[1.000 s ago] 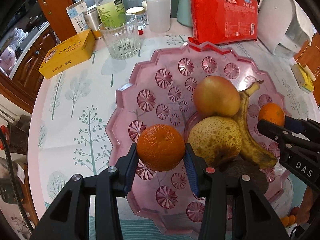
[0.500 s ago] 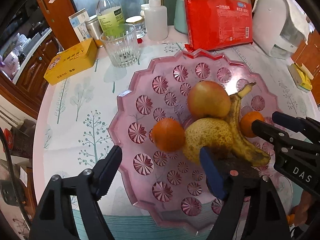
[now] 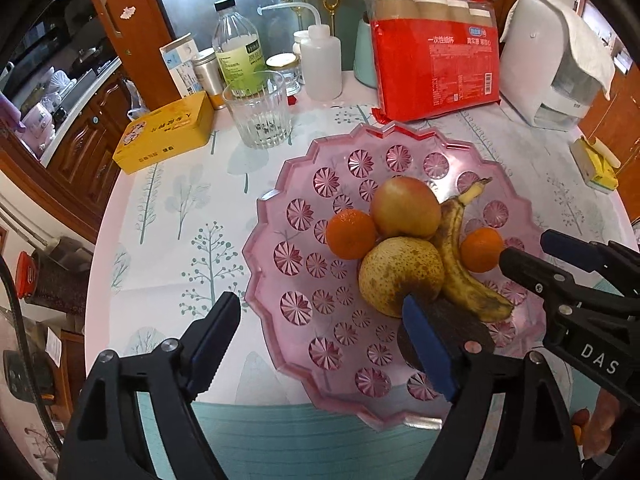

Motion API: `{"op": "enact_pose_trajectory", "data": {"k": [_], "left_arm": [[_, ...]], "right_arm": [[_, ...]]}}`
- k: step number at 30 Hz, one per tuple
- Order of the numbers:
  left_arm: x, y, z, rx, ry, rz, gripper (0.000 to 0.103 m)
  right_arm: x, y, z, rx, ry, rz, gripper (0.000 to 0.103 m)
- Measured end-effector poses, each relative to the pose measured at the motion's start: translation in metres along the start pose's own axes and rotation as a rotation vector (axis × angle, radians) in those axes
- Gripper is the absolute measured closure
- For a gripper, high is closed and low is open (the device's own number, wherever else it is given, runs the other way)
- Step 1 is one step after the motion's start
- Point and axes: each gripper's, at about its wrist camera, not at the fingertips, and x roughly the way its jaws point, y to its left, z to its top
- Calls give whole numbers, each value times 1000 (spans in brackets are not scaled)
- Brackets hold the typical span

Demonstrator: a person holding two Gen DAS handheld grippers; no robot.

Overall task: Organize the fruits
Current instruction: 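Withdraw both tools from the bowl back toward the plate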

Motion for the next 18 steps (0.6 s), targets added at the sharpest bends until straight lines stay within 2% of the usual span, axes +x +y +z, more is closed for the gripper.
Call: {"op": "enact_pose_trajectory", "data": {"k": [18], "left_arm": [[-52,-24,-38,12,-21,24,20]], "right_arm": [[-44,-7,-33,1,-30,31,47]]}}
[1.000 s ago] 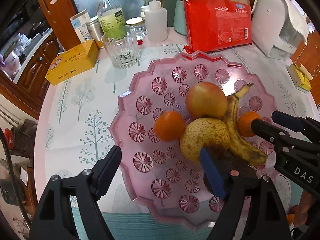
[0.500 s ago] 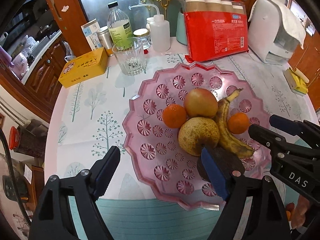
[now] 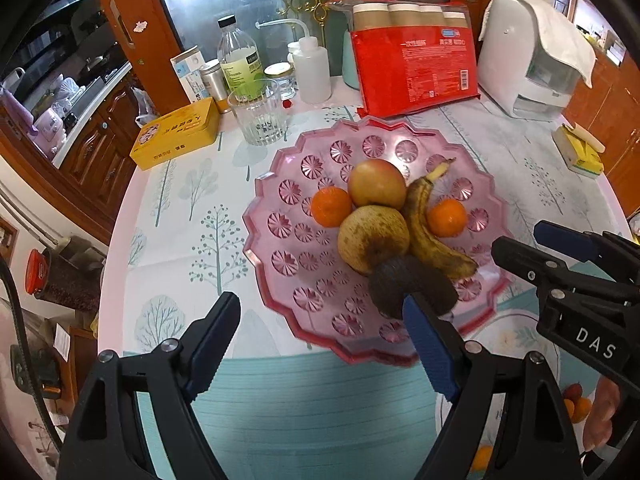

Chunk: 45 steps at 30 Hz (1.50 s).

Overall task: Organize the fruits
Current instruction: 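Withdraw both tools from the bowl back toward the plate, then move both tools toward the remaining fruits beside the plate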

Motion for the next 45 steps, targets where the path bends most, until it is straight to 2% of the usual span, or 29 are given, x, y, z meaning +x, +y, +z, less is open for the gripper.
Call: {"op": "enact_pose_trajectory", "data": {"k": [8,26,38,45], "left_arm": [[-24,-18,-24,5,-12,11,20],[-83,-65,-81,-55,-71,9,20],[-82,-95,-120,-105,-84,-51,17],[-70,-100,-143,-142,-61,-53,17]], "right_arm": [[-25,-8,-23,2,-14,14,47],[-90,-43,-84,-21,-45,24,47],[-108,-82,-134,-3,-36,0,47],[-104,-102,-161,9,-13,-25,47]]}}
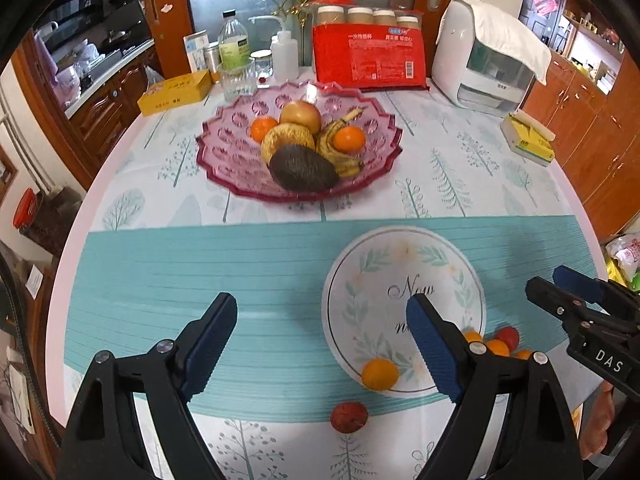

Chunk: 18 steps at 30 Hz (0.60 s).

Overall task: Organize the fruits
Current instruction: 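Move both tools toward the remaining fruits beside the plate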

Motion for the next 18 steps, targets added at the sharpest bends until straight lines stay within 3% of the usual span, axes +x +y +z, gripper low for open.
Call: {"op": "enact_pose_trajectory", "data": {"k": [9,18], "left_arm": [[21,-4,-42,13,71,19,17],[51,4,-86,-21,190,19,17]], "right_arm": [[8,-21,-35,-9,55,-27,47],[19,-50,-79,12,149,-49,47]]}}
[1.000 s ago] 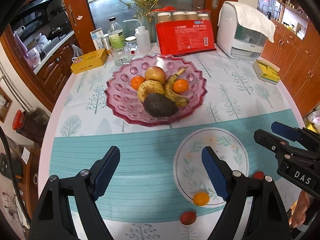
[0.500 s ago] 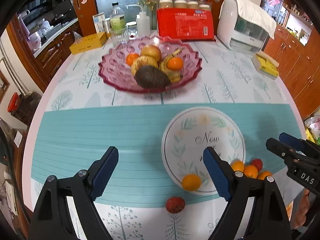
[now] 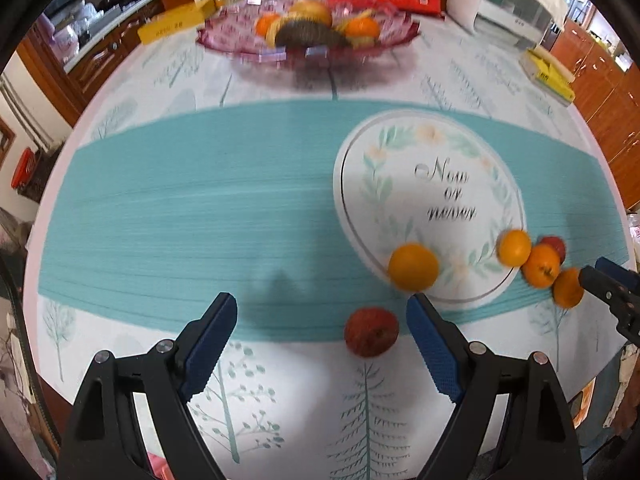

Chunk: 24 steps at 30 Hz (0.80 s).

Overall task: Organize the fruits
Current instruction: 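Move both tools toward the remaining fruits beside the plate, then grasp the small red fruit with the left tool while the right tool grasps an orange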

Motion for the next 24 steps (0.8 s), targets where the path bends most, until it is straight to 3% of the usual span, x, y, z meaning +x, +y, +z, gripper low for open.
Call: {"op": "enact_pose_trajectory", "data": {"k": [5,14,24], "left_arm": [[12,-3,-9,-6,17,-8,17],[20,-11,-17,-9,-11,-28,17],[27,-14,-23,-12,11,-37,42]], "right_arm": [[10,-11,-16,31,41,10,47],[24,-7,-21,5,34,8,48],[31,-4,-21,-26,13,-32,57]]}}
